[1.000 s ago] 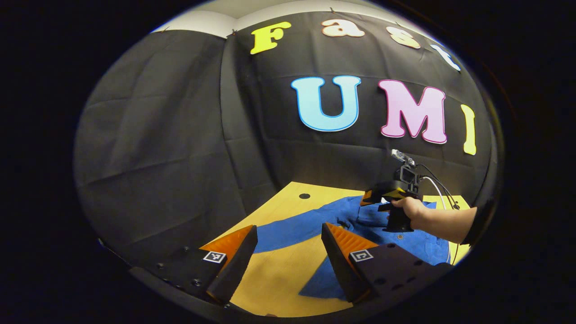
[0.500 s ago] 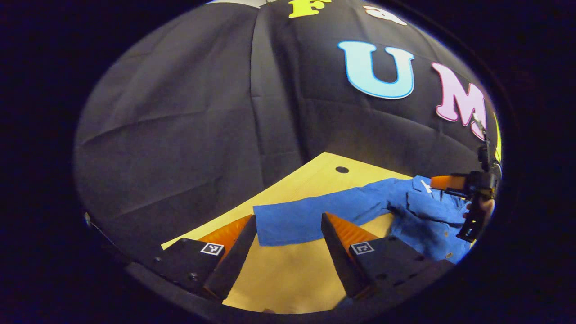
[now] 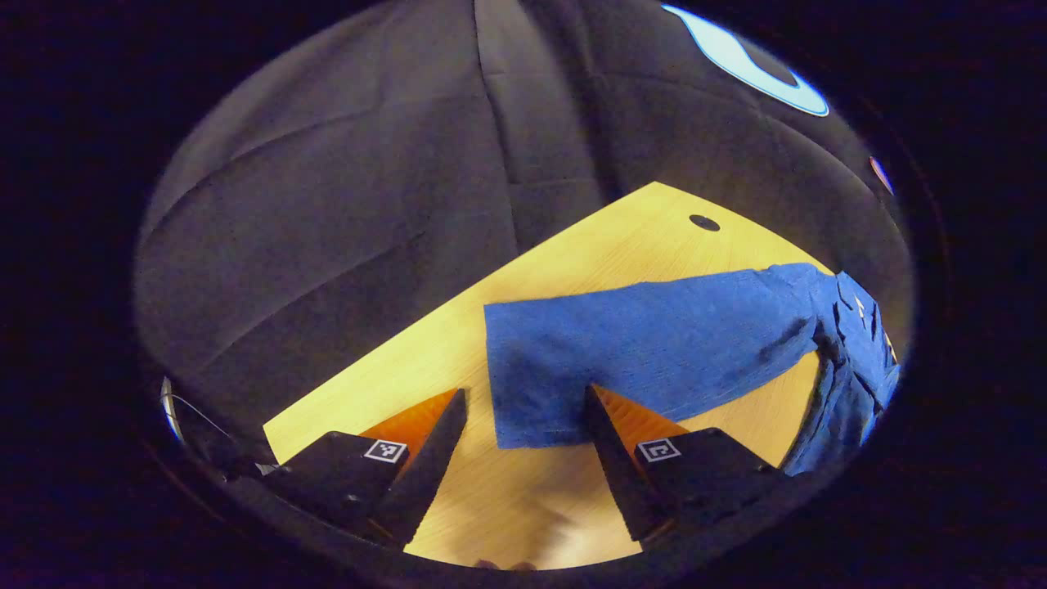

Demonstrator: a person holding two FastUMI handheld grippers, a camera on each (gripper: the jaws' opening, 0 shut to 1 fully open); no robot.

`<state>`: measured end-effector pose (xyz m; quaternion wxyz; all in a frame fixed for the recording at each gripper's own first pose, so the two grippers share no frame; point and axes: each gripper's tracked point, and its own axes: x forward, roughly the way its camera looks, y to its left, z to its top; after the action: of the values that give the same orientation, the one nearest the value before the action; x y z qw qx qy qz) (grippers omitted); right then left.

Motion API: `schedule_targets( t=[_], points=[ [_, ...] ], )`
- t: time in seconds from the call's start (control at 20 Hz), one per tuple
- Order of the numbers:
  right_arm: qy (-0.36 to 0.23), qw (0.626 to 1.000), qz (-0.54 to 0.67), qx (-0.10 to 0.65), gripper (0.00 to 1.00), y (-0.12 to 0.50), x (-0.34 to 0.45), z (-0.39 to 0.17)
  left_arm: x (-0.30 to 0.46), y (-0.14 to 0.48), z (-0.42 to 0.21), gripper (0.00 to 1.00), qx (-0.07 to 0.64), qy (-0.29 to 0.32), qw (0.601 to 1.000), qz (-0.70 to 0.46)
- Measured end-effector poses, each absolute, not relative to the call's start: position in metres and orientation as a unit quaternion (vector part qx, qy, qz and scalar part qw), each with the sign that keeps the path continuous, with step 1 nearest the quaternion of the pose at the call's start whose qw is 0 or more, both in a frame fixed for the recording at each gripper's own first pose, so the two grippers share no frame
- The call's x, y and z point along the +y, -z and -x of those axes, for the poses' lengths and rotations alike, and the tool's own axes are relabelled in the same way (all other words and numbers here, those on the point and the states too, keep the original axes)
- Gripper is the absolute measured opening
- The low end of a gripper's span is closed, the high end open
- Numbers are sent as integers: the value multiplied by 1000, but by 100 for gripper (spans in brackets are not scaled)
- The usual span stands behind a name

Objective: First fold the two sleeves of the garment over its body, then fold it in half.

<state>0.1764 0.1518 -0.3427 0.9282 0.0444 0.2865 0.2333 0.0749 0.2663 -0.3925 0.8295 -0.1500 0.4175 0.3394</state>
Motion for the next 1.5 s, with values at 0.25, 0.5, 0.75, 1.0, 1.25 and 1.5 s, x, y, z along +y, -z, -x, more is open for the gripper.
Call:
schedule_targets(
  t=[0.25,0.5,0.75,1.0,1.25,1.5],
  points=[
    [-217,905,-57,362,98,386,127,-134,262,391,-80,74,443,-297,832,155],
    [-217,893,-72,388,98,399,118,-109,262,393,-97,20,437,-284,837,167],
    [-216,896,-89,378,97,386,109,-121,257,390,-99,3,403,-296,840,211],
    [-215,911,-53,348,97,365,84,-136,256,387,-102,0,389,-313,836,228],
    [-198,909,-54,362,98,365,67,-124,242,350,-124,0,351,-304,859,217],
    [-180,921,-25,343,98,368,42,-121,198,276,-183,0,300,-245,902,192]
  ],
)
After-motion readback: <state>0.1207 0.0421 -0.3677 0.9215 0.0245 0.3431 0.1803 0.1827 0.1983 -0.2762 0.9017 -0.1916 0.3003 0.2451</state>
